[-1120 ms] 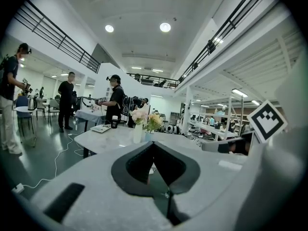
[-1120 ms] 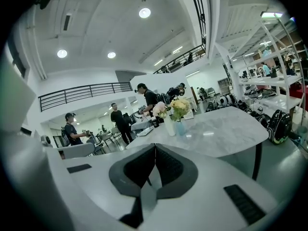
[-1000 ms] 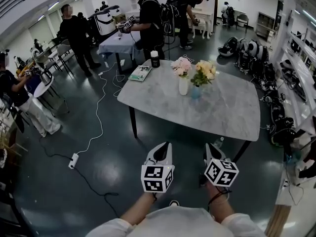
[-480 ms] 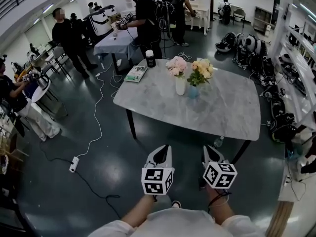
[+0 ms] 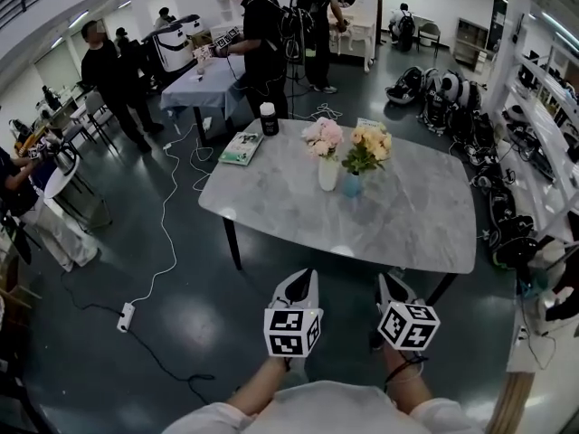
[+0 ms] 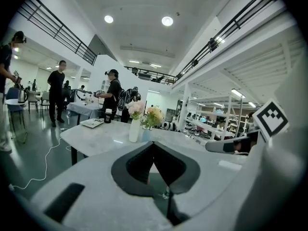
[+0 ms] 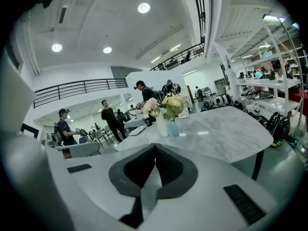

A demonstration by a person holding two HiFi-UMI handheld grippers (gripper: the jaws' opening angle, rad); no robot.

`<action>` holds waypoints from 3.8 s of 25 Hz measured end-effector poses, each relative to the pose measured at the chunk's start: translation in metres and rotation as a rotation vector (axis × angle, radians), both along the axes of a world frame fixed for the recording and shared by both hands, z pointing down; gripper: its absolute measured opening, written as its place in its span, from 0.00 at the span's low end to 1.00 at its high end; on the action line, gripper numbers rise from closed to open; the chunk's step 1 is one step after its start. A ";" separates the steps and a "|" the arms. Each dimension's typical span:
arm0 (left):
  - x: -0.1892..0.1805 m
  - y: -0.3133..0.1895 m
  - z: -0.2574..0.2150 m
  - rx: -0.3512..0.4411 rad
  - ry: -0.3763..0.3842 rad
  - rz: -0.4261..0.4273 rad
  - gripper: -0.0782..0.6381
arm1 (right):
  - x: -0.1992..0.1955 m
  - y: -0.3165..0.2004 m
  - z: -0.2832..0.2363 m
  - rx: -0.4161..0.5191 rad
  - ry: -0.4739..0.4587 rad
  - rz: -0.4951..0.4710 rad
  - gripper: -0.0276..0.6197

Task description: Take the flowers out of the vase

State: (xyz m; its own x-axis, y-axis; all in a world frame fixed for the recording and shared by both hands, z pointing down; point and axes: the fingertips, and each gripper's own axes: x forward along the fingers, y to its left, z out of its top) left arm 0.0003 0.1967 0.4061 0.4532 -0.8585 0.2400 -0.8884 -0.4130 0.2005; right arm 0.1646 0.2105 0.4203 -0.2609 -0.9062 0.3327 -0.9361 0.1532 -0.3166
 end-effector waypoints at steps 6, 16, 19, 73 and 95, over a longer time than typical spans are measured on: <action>-0.010 -0.069 -0.014 0.030 0.015 0.032 0.10 | -0.017 -0.058 -0.019 0.027 0.018 0.010 0.05; -0.012 -0.154 -0.016 0.020 0.028 0.123 0.10 | -0.019 -0.128 -0.023 0.002 0.040 0.097 0.05; -0.014 -0.178 -0.014 0.015 0.027 0.141 0.10 | -0.026 -0.153 -0.025 0.002 0.037 0.104 0.05; 0.039 -0.324 0.106 -0.081 -0.031 0.304 0.37 | -0.030 -0.293 0.081 -0.100 -0.125 -0.006 0.05; 0.073 -0.433 0.140 0.111 0.012 0.292 0.59 | -0.033 -0.317 0.108 -0.068 -0.142 -0.093 0.05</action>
